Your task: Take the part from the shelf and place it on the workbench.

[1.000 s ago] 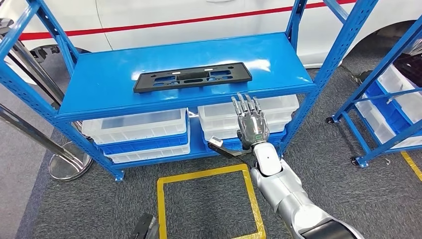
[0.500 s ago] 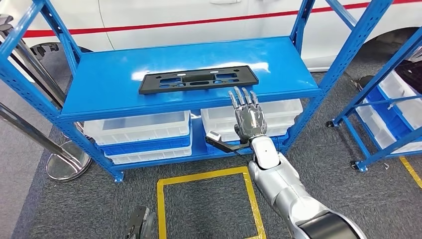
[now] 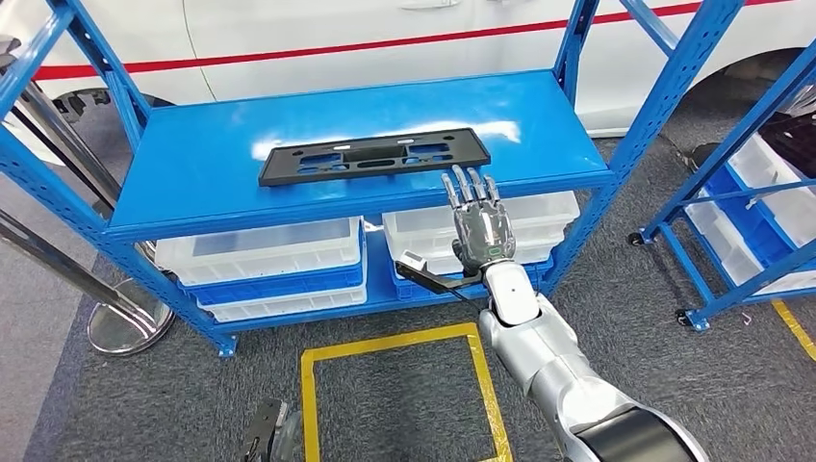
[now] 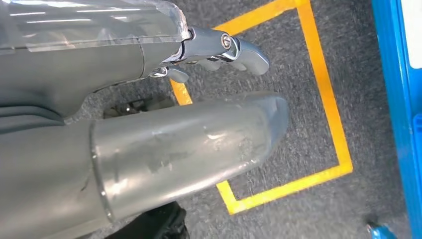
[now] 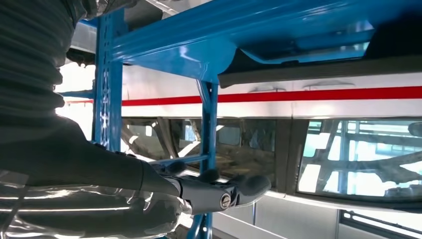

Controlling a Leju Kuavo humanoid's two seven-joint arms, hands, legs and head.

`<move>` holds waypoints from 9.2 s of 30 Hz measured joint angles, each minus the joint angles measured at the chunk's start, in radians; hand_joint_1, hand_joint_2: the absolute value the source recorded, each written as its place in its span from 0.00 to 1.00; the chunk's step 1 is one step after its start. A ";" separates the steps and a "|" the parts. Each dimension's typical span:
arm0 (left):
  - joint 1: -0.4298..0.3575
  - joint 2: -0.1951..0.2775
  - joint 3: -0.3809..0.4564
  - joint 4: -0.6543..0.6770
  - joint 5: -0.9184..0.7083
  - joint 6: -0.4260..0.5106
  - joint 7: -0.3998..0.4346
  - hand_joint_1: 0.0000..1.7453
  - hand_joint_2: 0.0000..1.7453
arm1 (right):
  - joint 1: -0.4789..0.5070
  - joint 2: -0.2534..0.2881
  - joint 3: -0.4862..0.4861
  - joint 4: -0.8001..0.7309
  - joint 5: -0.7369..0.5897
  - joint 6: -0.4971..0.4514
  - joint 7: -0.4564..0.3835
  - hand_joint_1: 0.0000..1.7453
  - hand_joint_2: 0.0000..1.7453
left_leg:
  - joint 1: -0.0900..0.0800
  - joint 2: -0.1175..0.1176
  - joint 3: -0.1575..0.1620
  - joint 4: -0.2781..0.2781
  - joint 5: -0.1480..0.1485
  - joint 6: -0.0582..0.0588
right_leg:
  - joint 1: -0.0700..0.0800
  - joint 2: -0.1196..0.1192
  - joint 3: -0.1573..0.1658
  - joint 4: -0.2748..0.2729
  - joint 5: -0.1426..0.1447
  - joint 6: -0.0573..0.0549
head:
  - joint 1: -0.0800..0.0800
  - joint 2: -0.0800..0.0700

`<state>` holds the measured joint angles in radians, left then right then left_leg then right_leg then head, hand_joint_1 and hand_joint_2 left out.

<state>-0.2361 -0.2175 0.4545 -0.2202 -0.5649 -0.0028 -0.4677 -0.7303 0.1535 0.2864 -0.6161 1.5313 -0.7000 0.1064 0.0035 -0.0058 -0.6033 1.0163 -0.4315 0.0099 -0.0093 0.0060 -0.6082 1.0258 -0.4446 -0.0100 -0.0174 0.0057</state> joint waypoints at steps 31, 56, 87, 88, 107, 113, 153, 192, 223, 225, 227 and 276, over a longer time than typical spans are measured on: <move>0.001 0.015 0.001 0.000 -0.019 -0.011 -0.026 0.00 0.00 | 0.024 0.006 0.066 -0.004 0.003 0.000 -0.014 0.00 0.00 | -0.013 0.056 0.001 0.006 -0.009 0.010 | 0.010 -0.059 0.001 0.010 -0.009 -0.005 | 0.000 0.000; 0.009 0.015 0.002 0.000 -0.019 -0.019 -0.014 0.00 0.00 | 0.035 0.014 -0.074 0.018 -0.362 0.000 -0.220 0.00 1.00 | 0.006 0.000 -0.126 0.279 -0.118 -0.019 | -0.003 -0.012 -0.012 0.015 0.000 -0.014 | -0.001 0.000; 0.009 0.011 0.000 0.000 -0.054 -0.053 -0.027 0.00 0.00 | 0.045 0.012 -0.305 0.043 -0.268 0.000 -0.212 0.00 1.00 | 0.003 0.001 -0.165 0.266 -0.059 -0.020 | -0.003 -0.006 0.070 0.002 -0.064 -0.015 | -0.001 0.000; 0.009 0.011 0.000 0.000 -0.054 -0.053 -0.027 0.00 0.00 | 0.046 0.013 -0.306 0.042 -0.267 0.000 -0.213 0.00 1.00 | 0.000 0.001 -0.145 0.199 -0.005 -0.013 | -0.002 -0.006 0.086 0.002 -0.076 -0.014 | -0.001 0.000; 0.006 0.009 -0.004 0.000 -0.062 -0.012 0.006 0.00 0.00 | 0.072 0.020 -0.347 0.032 -0.249 -0.002 -0.249 0.00 1.00 | -0.005 -0.013 0.140 -0.026 -0.103 0.019 | -0.007 -0.007 -0.108 0.006 0.094 0.024 | -0.001 0.000; -0.004 0.008 -0.004 0.000 -0.064 -0.017 -0.001 0.00 0.00 | 0.061 0.024 -0.355 0.016 -0.245 -0.003 -0.264 0.00 1.00 | 0.004 -0.004 0.066 0.131 -0.141 -0.011 | -0.007 -0.004 -0.072 -0.011 0.080 -0.015 | -0.001 0.000; 0.002 0.002 -0.004 0.000 -0.073 0.025 -0.020 0.00 0.00 | 0.123 0.074 -0.504 -0.129 -0.338 -0.006 -0.458 1.00 1.00 | 0.001 0.000 0.022 0.001 -0.023 0.002 | -0.002 -0.006 -0.004 0.003 0.006 0.005 | -0.001 0.000; 0.038 -0.007 0.014 0.000 -0.092 0.087 -0.095 0.00 1.00 | -0.018 0.016 0.275 -0.660 -0.863 0.203 -0.277 1.00 1.00 | 0.006 0.002 0.014 -0.018 -0.002 0.034 | 0.001 -0.004 -0.118 0.254 -0.135 0.029 | 0.000 0.000; 0.088 -0.029 0.013 0.000 -0.094 -0.006 -0.028 0.00 1.00 | 0.073 0.028 0.487 -0.767 -0.928 0.189 -0.314 0.98 1.00 | 0.006 0.000 0.014 -0.012 -0.006 0.035 | -0.002 -0.005 -0.122 0.269 -0.141 0.029 | 0.000 0.000; 0.087 -0.031 0.015 0.000 -0.084 -0.008 -0.012 0.00 1.00 | 0.083 0.028 0.494 -0.761 -0.934 0.206 -0.310 0.98 1.00 | 0.006 -0.001 0.014 -0.008 -0.009 0.033 | -0.003 -0.005 -0.111 0.240 -0.101 0.029 | 0.000 0.000; 0.086 -0.035 0.019 0.000 -0.075 -0.017 0.004 0.00 1.00 | 0.080 0.033 0.501 -0.755 -0.942 0.225 -0.295 0.98 1.00 | 0.004 -0.003 0.012 0.002 -0.015 0.028 | -0.003 -0.005 -0.048 0.110 -0.036 0.023 | 0.000 0.000; 0.029 -0.055 0.020 0.000 -0.119 -0.037 0.067 0.00 1.00 | -0.056 0.079 0.503 -0.633 -0.914 0.201 -0.232 0.98 1.00 | 0.000 -0.001 0.111 -0.003 -0.094 -0.007 | 0.003 -0.013 -0.074 0.013 0.068 0.002 | -0.001 0.000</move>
<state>-0.2072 -0.2727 0.4741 -0.2201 -0.6844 -0.0393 -0.4008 -0.7859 0.2326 0.7890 -1.2489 0.6173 -0.4991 -0.1253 0.0038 -0.0069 -0.4920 1.0133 -0.5258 0.0029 -0.0061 -0.0065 -0.6823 1.0391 -0.3766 -0.0081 -0.0186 0.0057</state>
